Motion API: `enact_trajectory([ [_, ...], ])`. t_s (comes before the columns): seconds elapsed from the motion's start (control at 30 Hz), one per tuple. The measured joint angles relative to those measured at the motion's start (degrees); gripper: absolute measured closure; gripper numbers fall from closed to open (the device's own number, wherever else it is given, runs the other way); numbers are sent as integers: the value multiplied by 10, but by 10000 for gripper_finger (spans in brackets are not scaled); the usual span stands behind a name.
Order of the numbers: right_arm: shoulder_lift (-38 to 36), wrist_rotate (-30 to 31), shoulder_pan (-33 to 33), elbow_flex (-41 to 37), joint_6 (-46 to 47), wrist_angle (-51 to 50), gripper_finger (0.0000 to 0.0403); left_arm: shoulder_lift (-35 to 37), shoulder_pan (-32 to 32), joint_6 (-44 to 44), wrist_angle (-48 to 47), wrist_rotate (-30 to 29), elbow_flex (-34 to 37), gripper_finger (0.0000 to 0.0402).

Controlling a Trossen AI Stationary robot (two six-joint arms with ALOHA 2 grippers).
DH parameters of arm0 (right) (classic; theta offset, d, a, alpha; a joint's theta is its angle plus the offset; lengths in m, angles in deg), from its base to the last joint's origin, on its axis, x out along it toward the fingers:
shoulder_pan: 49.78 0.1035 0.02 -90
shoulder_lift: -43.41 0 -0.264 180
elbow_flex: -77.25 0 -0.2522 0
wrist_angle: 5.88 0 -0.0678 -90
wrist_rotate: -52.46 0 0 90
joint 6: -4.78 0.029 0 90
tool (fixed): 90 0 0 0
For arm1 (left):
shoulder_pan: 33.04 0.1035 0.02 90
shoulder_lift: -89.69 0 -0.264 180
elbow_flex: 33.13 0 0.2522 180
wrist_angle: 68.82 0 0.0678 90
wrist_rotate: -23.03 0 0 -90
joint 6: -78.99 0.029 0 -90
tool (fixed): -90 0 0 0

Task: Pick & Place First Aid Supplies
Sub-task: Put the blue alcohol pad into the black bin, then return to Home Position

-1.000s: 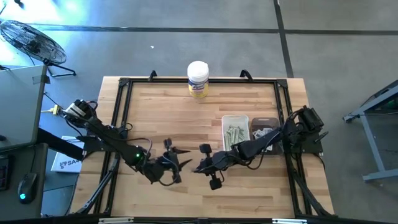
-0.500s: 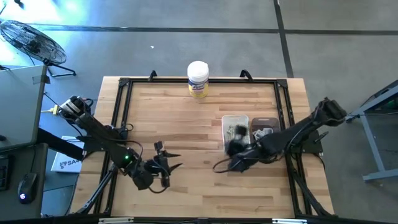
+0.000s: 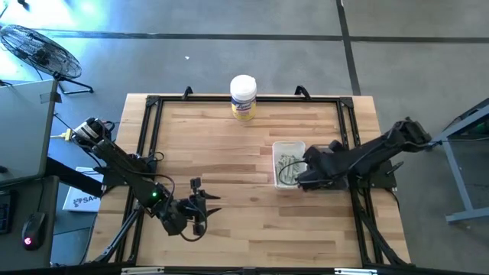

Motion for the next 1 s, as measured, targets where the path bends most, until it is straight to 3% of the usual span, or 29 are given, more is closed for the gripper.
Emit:
enact_trajectory([
  [0.27,1,-102,-114,-131,-64,67,393,0,0,-19,-13,21,0,247],
  [0.53,1,-119,-191,-171,-115,151,384,0,0,-29,-18,19,0,247],
  [0.77,1,-121,-201,-117,-164,134,332,0,0,-42,-17,15,0,247],
  [1.0,1,-121,-192,17,-197,-5,300,0,0,-42,-17,23,0,247],
])
